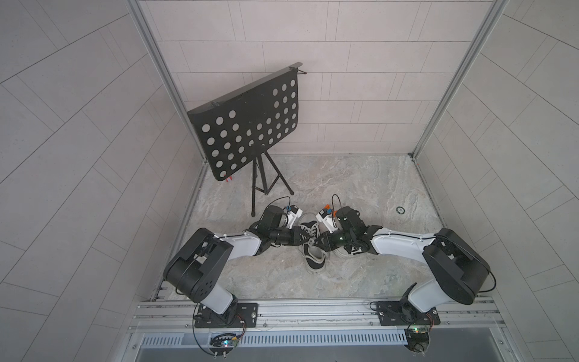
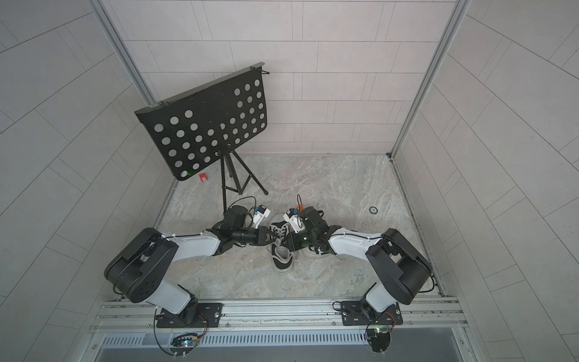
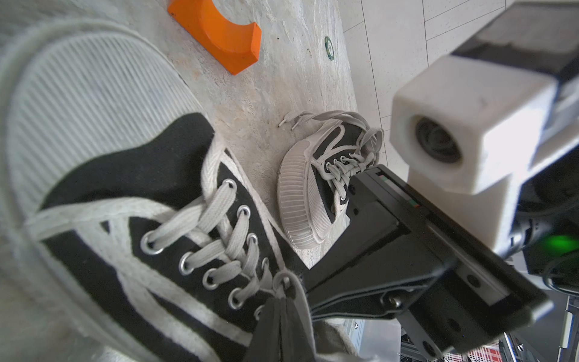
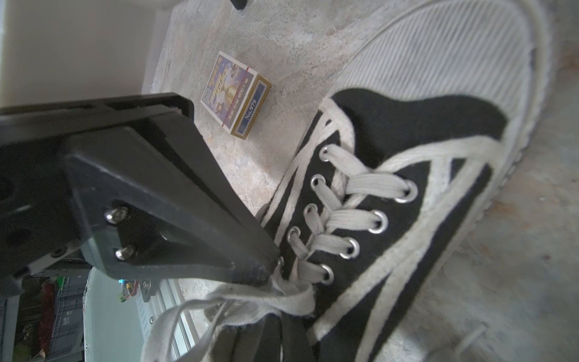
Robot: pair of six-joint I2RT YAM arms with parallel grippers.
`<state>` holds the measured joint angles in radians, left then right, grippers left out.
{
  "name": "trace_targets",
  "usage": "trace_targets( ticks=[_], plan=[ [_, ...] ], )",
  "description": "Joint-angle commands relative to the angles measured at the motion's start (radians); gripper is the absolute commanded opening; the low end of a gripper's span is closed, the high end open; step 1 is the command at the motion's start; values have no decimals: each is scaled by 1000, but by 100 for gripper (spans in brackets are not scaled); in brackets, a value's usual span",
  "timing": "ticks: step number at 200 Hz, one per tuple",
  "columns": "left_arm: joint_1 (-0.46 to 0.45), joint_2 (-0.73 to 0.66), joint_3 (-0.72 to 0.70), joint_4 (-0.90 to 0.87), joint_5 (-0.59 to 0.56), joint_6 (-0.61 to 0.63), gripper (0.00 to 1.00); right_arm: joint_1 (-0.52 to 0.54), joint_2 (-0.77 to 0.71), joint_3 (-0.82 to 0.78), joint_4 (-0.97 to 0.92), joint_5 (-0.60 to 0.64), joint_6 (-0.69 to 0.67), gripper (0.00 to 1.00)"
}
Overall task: Tie the shoes
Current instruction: Cross the shoelace with the shoelace.
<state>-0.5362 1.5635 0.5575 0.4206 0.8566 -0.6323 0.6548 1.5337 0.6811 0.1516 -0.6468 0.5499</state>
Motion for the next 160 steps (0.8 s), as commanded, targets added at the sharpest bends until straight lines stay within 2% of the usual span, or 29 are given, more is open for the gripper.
trace_targets(
  ticks=[1,59,160],
  plan=[
    [1,10,-11,34,25,-2,12,6,9,24,-11,5,-16,0],
    [-1,12,-21,50,38,-10,13,6,12,37,-9,10,-16,0],
    [-1,18,-25,-3,22,18,20,6,3,46,-8,19,-17,0]
  ],
)
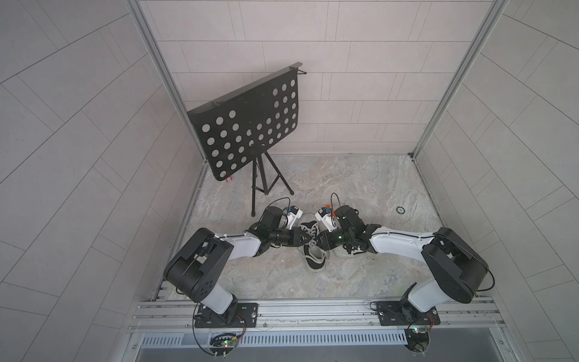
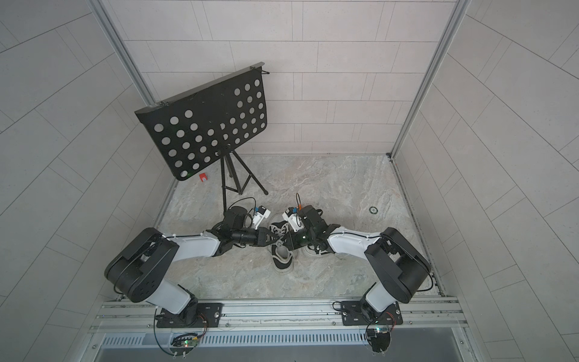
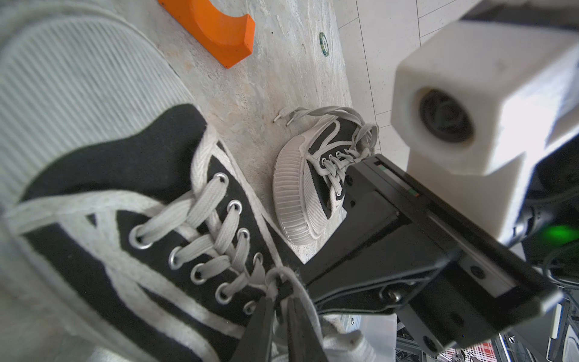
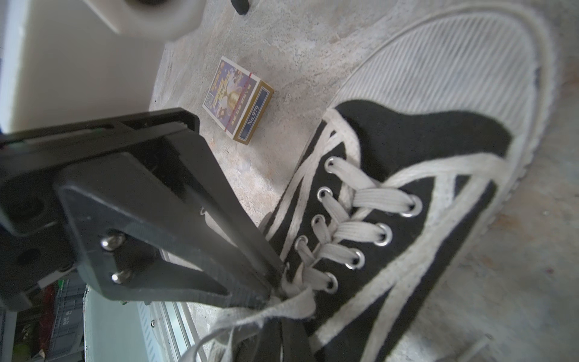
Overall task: Tie the shoes
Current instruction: Cross the shoelace with the shoelace.
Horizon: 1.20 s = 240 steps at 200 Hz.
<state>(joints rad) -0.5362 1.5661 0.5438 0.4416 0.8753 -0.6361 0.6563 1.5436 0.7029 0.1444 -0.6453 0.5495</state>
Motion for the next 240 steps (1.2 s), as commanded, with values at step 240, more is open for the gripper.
trace_targets(
  ticks=[240],
  plan=[
    [-16,36,-7,54,29,-2,15,5,24,50,-20,-10,-37,0]
  ],
)
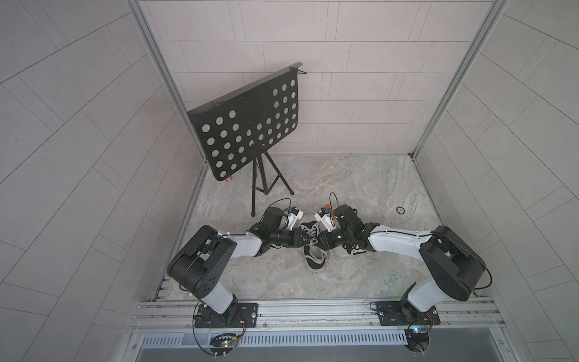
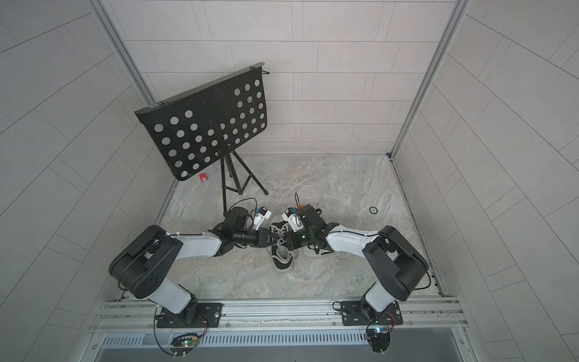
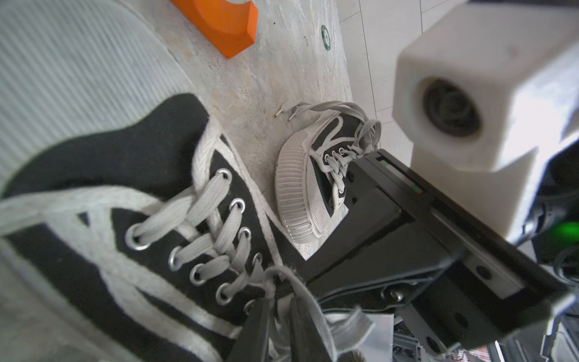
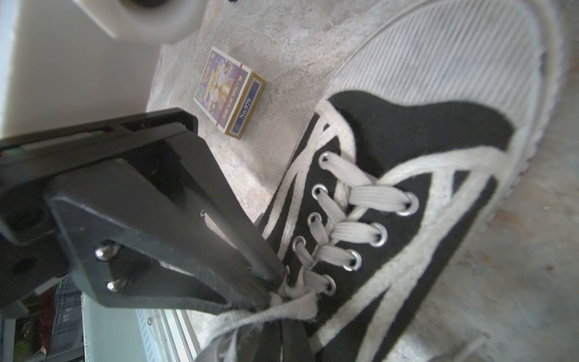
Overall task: Tie the shoes
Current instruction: Cross the shoelace with the shoelace.
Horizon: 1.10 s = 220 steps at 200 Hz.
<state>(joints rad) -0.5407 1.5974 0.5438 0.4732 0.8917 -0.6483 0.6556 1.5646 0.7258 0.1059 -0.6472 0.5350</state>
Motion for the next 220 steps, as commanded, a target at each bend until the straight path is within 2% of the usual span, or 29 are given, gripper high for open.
trace_targets(
  ticks=[1,49,66,117,144,189,220],
  plan=[
    [-12,5,-7,22,12,10,14,6,2,27,18,-7,-23,0],
    [-11,-21,-16,17,-9,12,0,5,-25,35,-37,47,-56,0],
    [-11,-43,-21,6,-40,9,0,3,-62,26,-85,84,-79,1],
    [-11,-74,-42,17,-120,-23,0,-27,-219,-60,-148,187,-78,28],
    [-9,-73,-51,31,-135,-37,0,-25,-284,-87,-112,179,-40,41],
    [-9,-64,-58,58,-134,-57,0,3,-235,-66,-49,118,-12,49],
    [-10,-67,-61,61,-134,-60,0,30,-184,-31,-25,107,-14,51]
  ],
)
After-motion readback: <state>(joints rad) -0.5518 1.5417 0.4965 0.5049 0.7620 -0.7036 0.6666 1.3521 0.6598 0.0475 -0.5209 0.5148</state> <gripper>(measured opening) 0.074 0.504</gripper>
